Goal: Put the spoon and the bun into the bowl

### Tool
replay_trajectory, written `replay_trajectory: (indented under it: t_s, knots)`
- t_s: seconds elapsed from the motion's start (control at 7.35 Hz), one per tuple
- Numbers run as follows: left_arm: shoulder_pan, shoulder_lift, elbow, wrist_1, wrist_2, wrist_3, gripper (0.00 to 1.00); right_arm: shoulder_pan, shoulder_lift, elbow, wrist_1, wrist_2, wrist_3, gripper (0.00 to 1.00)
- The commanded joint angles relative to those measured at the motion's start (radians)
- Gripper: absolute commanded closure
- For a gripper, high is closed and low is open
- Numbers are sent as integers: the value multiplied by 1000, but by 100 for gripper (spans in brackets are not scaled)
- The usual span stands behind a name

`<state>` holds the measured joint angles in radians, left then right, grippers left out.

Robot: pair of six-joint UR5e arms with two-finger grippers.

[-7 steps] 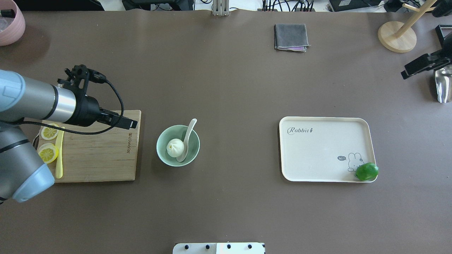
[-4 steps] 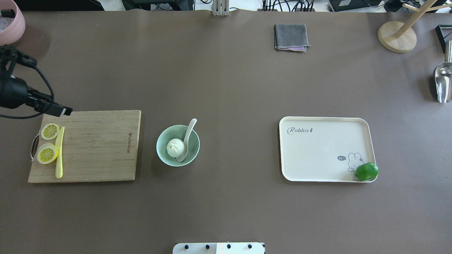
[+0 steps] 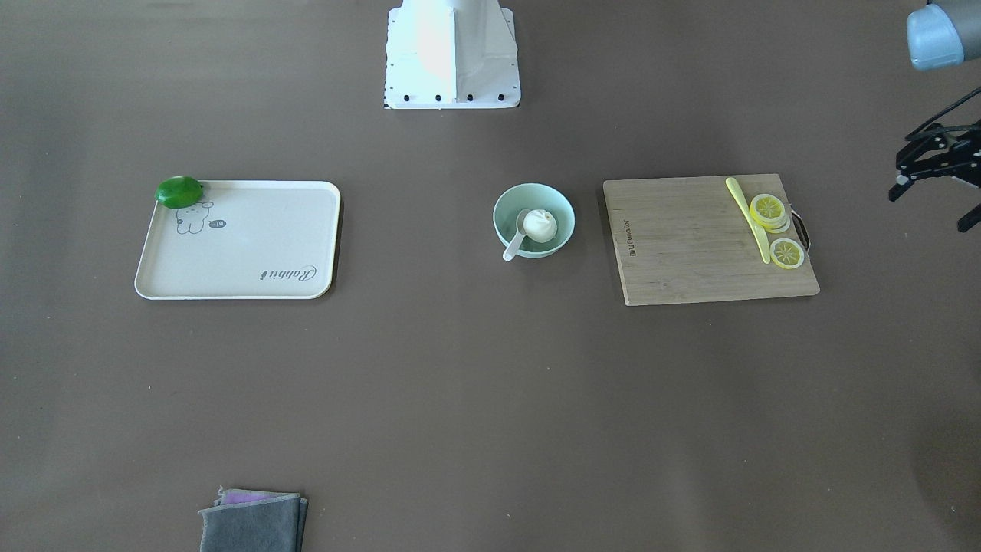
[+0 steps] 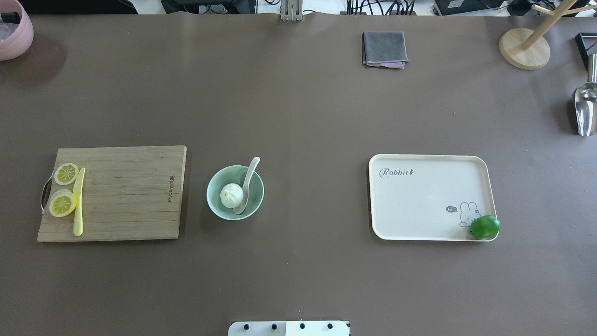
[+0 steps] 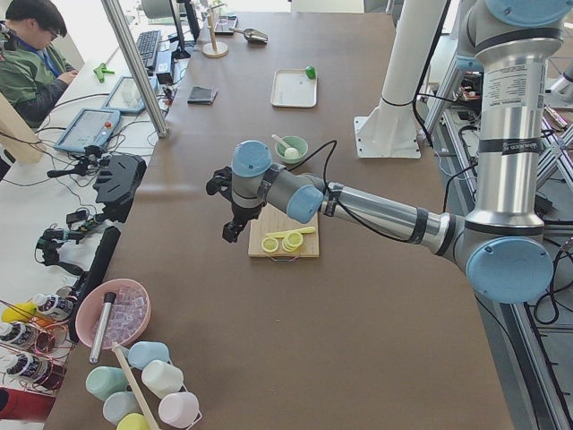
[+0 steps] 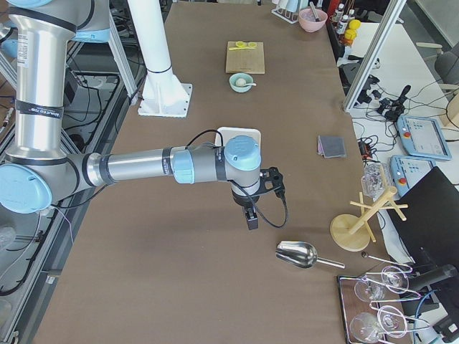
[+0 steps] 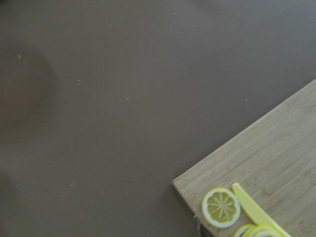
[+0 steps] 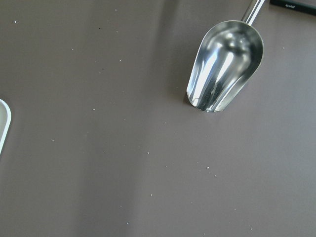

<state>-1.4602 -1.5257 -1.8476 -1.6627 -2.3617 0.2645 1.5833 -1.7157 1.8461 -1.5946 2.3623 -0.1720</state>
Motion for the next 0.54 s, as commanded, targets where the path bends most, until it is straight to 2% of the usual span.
replay_trajectory:
  t_s: [0.0,0.14,0.41]
  knots:
    - [-118,68,82,75,-4,120,2,1,2,-86,10,107,2,0]
    - [-152,118,94,11,-4,118,2,1,1,-74,13,104,-10,0]
    - [-181,124,105,50,4,44,2,1,7,-64,1,77,-11,0]
